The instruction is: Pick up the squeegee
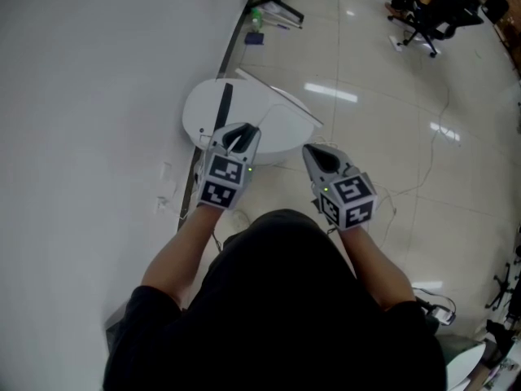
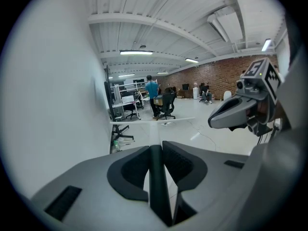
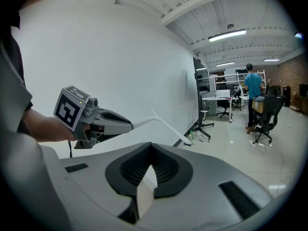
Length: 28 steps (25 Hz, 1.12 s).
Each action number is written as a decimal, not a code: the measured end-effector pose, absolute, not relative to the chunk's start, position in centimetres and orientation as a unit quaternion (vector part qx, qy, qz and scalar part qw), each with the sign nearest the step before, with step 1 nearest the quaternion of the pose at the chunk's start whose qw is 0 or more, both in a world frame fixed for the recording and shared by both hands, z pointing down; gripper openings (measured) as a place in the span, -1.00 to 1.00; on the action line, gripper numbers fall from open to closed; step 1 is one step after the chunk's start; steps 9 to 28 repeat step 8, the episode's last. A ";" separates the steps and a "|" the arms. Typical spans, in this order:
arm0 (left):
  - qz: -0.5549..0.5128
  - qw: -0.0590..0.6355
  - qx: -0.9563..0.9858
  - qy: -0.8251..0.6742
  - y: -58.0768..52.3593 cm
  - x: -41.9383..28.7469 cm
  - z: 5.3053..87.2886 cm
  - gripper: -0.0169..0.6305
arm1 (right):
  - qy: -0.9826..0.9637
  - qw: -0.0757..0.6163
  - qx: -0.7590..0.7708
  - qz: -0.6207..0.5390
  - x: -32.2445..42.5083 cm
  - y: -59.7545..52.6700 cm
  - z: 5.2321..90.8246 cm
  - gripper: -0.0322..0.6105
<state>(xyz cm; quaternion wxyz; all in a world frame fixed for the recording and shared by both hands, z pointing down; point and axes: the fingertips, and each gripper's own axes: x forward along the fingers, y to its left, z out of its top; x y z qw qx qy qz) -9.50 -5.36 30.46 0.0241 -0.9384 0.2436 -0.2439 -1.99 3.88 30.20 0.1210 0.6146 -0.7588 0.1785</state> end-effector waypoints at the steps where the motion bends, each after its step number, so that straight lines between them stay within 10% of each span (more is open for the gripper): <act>1: -0.244 0.024 -0.938 0.244 -5.3 -9.6 30.4 -0.66 | -0.759 0.121 0.614 0.178 -2.1 3.9 30.2 -0.90; 28: -0.244 0.021 -0.937 0.247 -5.4 -9.4 30.4 -0.66 | -0.761 0.125 0.611 0.176 -2.0 3.8 30.0 -0.90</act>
